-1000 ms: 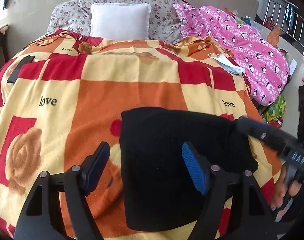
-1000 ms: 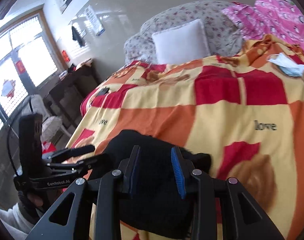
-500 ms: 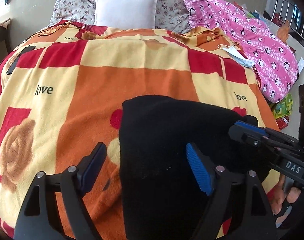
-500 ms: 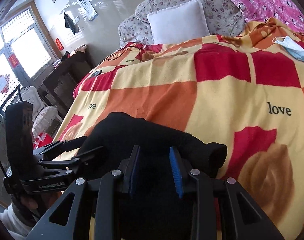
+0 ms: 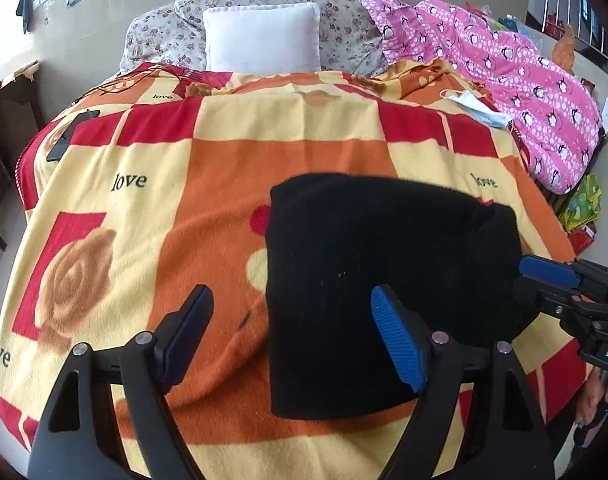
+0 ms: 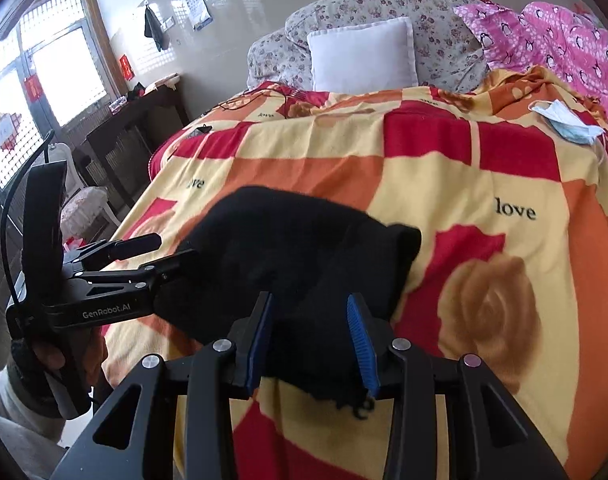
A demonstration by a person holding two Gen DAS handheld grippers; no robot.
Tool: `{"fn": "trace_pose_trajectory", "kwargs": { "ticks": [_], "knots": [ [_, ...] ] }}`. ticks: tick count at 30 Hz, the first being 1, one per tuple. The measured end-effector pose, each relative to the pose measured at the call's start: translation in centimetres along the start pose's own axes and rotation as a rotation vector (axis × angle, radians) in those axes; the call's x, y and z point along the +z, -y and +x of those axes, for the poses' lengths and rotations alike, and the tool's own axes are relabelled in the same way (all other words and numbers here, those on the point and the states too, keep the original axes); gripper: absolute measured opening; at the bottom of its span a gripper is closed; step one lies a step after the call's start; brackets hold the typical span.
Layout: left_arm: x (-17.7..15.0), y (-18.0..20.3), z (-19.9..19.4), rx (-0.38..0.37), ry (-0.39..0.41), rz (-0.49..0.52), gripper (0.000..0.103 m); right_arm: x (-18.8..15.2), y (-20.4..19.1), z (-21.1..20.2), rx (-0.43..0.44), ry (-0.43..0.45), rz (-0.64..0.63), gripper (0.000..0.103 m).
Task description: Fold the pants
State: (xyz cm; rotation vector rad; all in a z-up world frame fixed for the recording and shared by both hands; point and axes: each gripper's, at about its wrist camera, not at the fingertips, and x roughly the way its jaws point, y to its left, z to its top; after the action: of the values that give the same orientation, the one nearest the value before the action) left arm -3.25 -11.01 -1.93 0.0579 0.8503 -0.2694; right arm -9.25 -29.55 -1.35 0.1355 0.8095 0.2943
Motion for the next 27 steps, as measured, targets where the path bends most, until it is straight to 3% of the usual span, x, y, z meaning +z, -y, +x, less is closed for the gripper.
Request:
{"fn": "trace_pose_trajectory", "kwargs": {
  "ticks": [7,10,14,16,23,24,27],
  "knots": [
    [-0.7,0.1,0.4,-0.01,-0.001,-0.024,0.082,-1.9,0.4,0.9,-0.059,-0.028,-0.011,0.042],
    [-0.6,0.1,0.2,-0.008,-0.001,-0.021,0.082,-2.1,1.1,0.5,-0.041,-0.031,0.022,0.044],
    [-0.3,0.2,-0.3,-0.001,0.01,-0.007,0.082,-1.2,1.5,-0.7,-0.032,0.009,0.047,0.047],
    [0.0,-0.1,-0.5,0.009,0.02,-0.012,0.082,-0.4,1.7,-1.2,-0.03,0.04,0.061,0.062],
    [1.1,-1.0,-0.1,0.022,0.034,-0.045,0.082,2.1,3.7,0.7,-0.038,0.079,0.139,0.061],
    [1.2,-1.0,0.0,0.024,0.032,-0.046,0.082,2.3,4.2,1.4,-0.057,0.075,0.155,0.058],
    [1.2,-1.0,0.3,0.023,0.03,-0.05,0.082,2.5,5.3,3.0,-0.066,0.046,0.18,0.022]
  ]
}}
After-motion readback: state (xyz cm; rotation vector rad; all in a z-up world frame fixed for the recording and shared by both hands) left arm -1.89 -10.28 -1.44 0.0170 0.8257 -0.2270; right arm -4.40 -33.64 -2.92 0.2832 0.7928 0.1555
